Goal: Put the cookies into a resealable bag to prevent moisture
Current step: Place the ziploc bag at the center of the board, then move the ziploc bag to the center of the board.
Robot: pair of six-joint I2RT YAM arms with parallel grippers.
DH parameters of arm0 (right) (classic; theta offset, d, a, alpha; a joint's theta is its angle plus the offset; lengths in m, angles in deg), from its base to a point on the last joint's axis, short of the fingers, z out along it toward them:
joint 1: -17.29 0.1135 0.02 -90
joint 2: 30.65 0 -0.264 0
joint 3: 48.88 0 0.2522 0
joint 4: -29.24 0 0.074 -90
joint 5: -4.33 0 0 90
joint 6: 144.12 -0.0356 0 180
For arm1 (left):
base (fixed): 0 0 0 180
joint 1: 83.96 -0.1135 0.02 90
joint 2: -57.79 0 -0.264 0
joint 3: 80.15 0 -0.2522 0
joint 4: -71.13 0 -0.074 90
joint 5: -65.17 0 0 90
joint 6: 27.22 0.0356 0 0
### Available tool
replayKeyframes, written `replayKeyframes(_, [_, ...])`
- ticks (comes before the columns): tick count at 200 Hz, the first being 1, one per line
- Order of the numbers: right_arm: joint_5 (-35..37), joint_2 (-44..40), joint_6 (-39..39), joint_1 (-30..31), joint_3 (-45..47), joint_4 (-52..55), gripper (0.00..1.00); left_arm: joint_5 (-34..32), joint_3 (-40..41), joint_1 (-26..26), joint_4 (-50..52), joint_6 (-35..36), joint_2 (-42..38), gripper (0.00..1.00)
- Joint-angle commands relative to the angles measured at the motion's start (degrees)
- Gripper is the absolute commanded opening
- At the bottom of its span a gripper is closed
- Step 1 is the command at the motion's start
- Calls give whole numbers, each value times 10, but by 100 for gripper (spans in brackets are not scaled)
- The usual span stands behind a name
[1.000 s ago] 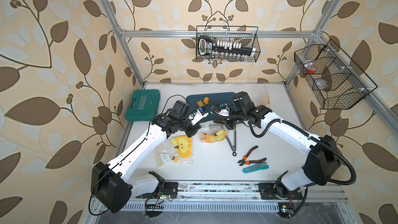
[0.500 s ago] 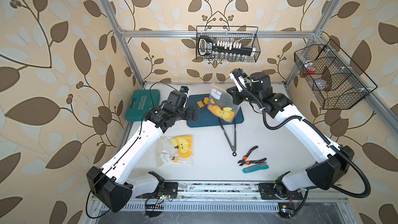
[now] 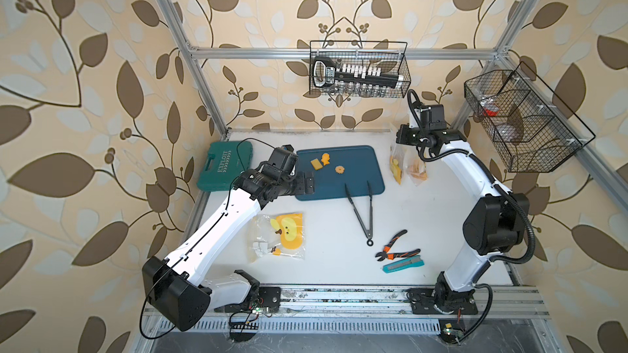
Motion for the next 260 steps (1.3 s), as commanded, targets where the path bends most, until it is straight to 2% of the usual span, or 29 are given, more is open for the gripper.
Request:
replayKeyframes(1, [-13, 7, -8, -21, 14, -18, 0, 14, 16, -7, -10, 4, -19, 99])
replayKeyframes(18, [-1, 16, -4, -38, 26, -19, 0, 1, 20, -7, -1, 8, -13, 99])
replayKeyframes(40, [42, 12, 13, -45, 41, -17, 0, -55, 14, -7, 34, -19, 3, 99])
replayKeyframes(51, [51, -1, 27, -43, 53, -29, 24, -85, 11, -7, 55, -39, 10, 99])
replayKeyframes(58, [59, -15, 36, -37, 63, -41, 43, -99, 8, -8, 69, -52, 14, 99])
replayKeyframes(62, [69, -24, 42, -34, 68, -47, 49, -107, 7, -8, 76, -59, 15, 99])
replayKeyframes(83, [151, -84, 73, 18, 100, -77, 69, -136, 17, -8, 100, -94, 0, 99])
replayKeyframes(101, [218, -141, 63, 86, 138, -105, 76, -142, 50, -8, 97, -109, -29, 99])
replayKeyframes(121, [294, -207, 61, 210, 221, -173, 76, -162, 76, -10, 122, -140, -55, 99])
replayKeyframes(135, [302, -229, 45, 294, 267, -199, 74, -153, 98, -26, 120, -151, -75, 99])
replayKeyframes(143, [278, -230, 17, 330, 287, -203, 72, -128, 113, -46, 111, -151, -89, 99])
replayKeyframes(166, [119, -203, -80, 405, 356, -262, 66, -42, 155, -125, 81, -149, -124, 99])
replayKeyframes(175, [83, -181, -107, 432, 375, -291, 65, -21, 167, -153, 76, -149, -134, 99])
replayKeyframes(204, [-12, -101, -193, 493, 410, -397, 62, 42, 189, -236, 62, -140, -147, 99])
replayKeyframes(219, [-39, -60, -230, 515, 411, -430, 62, 73, 196, -274, 54, -132, -148, 99])
replayKeyframes(260, [-72, 24, -294, 523, 423, -483, 54, 52, 188, -287, 60, -116, -147, 99])
